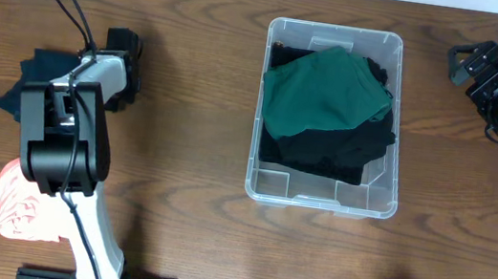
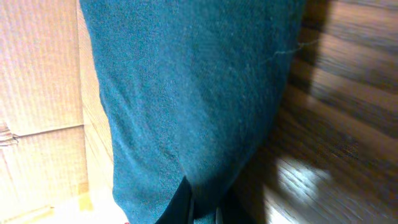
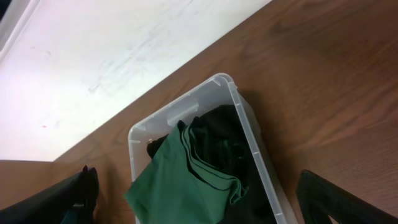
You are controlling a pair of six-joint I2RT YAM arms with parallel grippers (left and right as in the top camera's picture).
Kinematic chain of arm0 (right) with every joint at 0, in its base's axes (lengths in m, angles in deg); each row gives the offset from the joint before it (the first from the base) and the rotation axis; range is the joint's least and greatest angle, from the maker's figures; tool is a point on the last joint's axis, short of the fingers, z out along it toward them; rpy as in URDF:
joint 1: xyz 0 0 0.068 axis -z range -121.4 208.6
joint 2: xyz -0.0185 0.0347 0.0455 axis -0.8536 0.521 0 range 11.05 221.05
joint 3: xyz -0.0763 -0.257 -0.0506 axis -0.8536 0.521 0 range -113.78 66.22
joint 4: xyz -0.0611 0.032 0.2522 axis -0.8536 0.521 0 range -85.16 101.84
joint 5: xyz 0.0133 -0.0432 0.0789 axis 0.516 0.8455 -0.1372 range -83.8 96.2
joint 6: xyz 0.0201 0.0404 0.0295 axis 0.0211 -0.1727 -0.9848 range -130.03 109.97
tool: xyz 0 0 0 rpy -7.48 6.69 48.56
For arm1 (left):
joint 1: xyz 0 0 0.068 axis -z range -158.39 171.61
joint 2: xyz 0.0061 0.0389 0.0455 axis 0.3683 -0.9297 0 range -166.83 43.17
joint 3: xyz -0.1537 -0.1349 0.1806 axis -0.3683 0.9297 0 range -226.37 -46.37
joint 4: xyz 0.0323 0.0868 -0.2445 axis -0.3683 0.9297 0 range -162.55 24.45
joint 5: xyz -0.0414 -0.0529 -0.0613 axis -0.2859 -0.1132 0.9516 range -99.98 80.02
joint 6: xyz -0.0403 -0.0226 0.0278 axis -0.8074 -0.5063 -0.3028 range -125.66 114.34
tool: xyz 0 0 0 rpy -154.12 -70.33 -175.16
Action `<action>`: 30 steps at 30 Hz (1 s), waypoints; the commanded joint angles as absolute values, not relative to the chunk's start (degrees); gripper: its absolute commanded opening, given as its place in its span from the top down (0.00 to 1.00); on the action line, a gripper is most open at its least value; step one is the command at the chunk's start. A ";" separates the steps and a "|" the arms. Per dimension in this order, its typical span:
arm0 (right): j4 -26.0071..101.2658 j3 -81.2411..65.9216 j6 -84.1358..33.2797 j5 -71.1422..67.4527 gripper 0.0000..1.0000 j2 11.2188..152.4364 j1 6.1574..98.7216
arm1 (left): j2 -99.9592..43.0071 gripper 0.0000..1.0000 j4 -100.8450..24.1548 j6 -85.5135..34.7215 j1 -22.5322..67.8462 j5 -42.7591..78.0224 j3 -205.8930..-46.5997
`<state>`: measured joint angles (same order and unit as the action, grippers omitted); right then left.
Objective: Pack container
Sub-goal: 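Lift the dark teal garment and swing it right over the bin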
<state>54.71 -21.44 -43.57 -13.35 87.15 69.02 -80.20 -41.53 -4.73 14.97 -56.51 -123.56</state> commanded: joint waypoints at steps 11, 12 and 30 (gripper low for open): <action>54.62 -21.64 -43.85 -13.53 0.01 86.43 69.26 | -57.53 0.94 -39.32 0.93 22.19 -56.11 -123.25; 54.62 -21.64 -43.85 -13.53 0.01 86.43 69.26 | -55.63 0.94 -39.34 1.83 23.08 -54.96 -123.27; 54.62 -21.64 -43.83 -13.53 0.01 86.43 69.26 | -35.31 0.94 -39.69 14.55 51.63 -40.07 -123.43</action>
